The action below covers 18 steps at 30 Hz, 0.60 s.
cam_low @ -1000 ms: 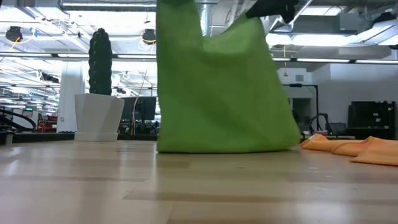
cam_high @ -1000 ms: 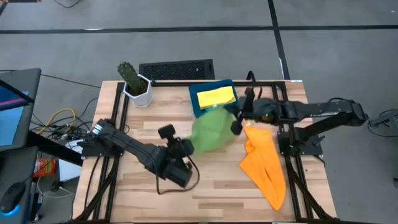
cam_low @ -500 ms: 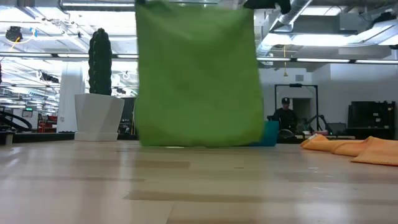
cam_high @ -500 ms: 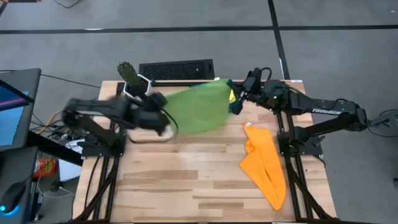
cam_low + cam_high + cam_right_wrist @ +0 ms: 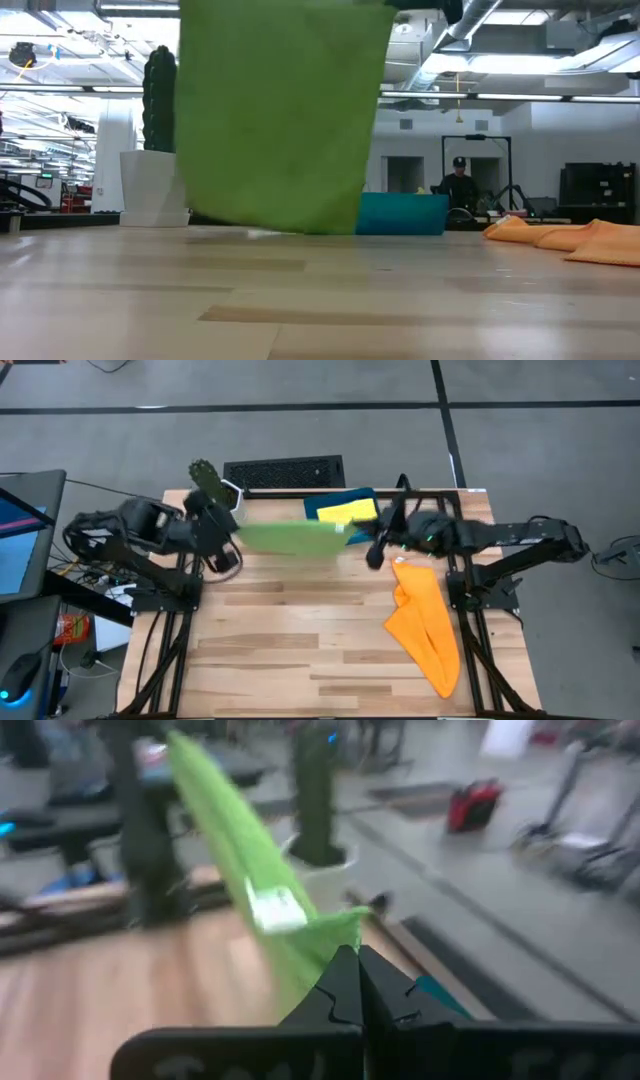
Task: Fold microfiber towels
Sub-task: Fold the green microfiber cloth
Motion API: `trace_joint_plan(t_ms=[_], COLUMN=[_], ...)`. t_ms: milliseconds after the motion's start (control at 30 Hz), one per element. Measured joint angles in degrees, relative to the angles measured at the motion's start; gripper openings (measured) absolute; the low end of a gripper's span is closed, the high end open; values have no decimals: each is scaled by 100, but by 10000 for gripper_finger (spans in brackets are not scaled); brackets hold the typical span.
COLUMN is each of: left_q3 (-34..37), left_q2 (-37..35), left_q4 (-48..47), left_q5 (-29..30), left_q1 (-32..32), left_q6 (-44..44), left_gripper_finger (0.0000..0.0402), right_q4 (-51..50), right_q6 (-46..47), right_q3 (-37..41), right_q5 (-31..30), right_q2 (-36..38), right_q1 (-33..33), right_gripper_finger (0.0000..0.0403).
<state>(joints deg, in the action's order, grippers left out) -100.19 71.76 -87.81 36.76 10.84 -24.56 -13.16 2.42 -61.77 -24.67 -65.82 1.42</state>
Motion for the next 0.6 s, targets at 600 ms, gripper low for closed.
trace_joint_plan(t_ms=[600], left_q3=[4028], left_q2=[61], left_q4=[4042], left_q5=[-976], left_q1=[2683], left_q6=[-3247], left_gripper_finger=[0], right_q4=[-131], right_q6=[3067], right_q3=[186], right_q5=[-116], right_q2=[-1924], right_q1=[2634], right_gripper_finger=[8])
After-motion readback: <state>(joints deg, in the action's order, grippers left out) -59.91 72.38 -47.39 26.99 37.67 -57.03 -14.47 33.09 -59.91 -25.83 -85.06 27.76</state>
